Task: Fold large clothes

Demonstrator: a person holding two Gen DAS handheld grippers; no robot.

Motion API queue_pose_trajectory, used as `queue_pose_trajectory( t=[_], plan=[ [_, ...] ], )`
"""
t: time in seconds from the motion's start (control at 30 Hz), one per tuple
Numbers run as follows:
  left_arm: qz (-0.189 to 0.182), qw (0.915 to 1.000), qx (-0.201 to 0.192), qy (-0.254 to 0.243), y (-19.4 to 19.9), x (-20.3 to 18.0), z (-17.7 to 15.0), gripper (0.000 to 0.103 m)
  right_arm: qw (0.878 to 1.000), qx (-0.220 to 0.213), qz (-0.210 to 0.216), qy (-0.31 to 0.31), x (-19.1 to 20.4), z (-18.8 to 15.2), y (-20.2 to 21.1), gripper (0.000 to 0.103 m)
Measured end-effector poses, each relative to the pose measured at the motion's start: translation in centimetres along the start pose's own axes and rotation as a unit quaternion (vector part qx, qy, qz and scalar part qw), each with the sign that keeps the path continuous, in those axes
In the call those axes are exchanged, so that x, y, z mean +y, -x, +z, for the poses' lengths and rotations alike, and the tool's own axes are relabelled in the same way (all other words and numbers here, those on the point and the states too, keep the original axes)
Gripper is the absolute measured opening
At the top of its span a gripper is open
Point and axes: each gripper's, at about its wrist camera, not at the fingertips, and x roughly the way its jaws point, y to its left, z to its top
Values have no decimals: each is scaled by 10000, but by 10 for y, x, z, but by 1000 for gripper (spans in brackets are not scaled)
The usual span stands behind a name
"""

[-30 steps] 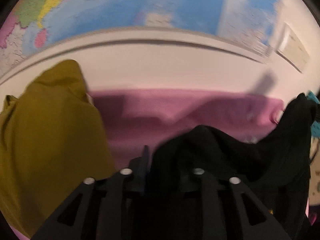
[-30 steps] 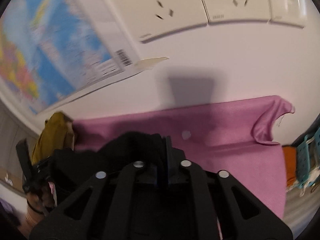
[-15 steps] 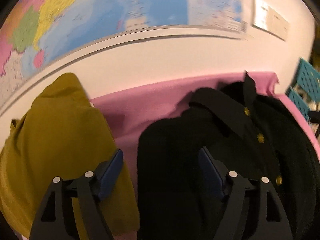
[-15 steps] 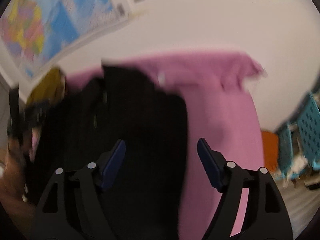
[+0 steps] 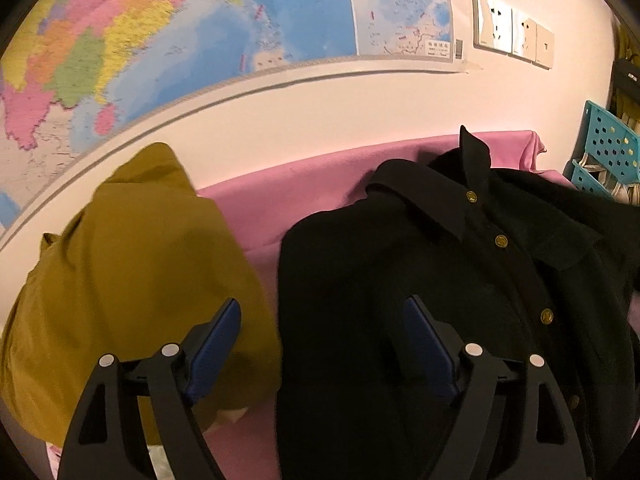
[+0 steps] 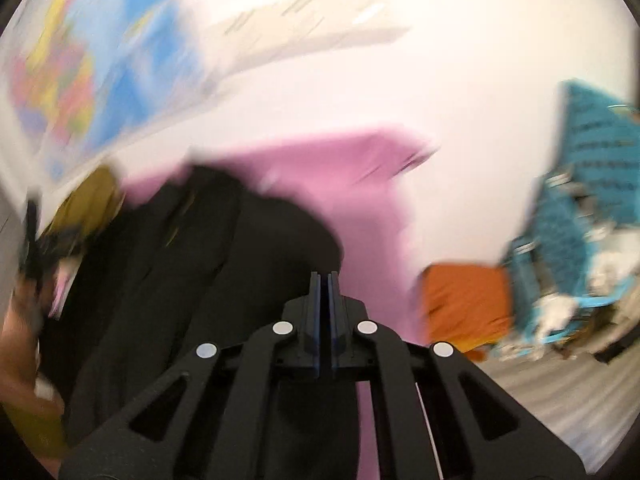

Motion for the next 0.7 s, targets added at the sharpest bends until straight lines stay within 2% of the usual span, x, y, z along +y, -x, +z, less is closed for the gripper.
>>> queue_pose_trajectory(
  t=[0.1,0.17,0.23,0.27,0.3,0.33,0.37,0.4,0.43,0.5,0.57,0.63,0.7],
  plan=[
    [134,9999,19,0,6,6,-8,81,9980,51,-618,-73,-16,8,-19,4],
    [160,9998,-6,-69,9,7,-16,81,9954,444,-846,-34,-16,0,-51,7],
    [254,9995,-30,-183,15,4,-23,82,9932,765,-874,-130,-11,-11,-68,11],
    [287,9993,-46,-253,19,2,-26,84,9937,666,-880,-167,-8,-15,-64,20],
    [272,9991,-69,-331,24,1,-31,85,9951,434,-856,-223,-3,-20,-51,42],
    [237,9990,-73,-372,30,1,-34,85,9964,241,-773,-243,0,-24,-38,49],
    [209,9990,-83,-395,35,1,-38,85,9985,-30,-501,-231,8,-29,-18,50],
    [187,9989,-100,-407,39,1,-41,85,9994,-112,-267,-191,16,-34,-7,50],
    [147,9990,-118,-398,44,2,-47,86,9993,-154,349,-57,28,-46,14,50],
    [111,9994,-120,-313,49,3,-55,86,9942,-42,1026,316,55,-70,35,53],
    [59,9996,-107,-243,49,1,-60,86,9884,308,1321,687,81,-104,40,61],
    [-14,9998,-98,-192,51,-2,-64,86,9843,627,1463,766,93,-132,34,63],
    [-104,9997,-112,-198,54,-9,-66,86,9832,881,1395,782,100,-157,20,64]
  ],
)
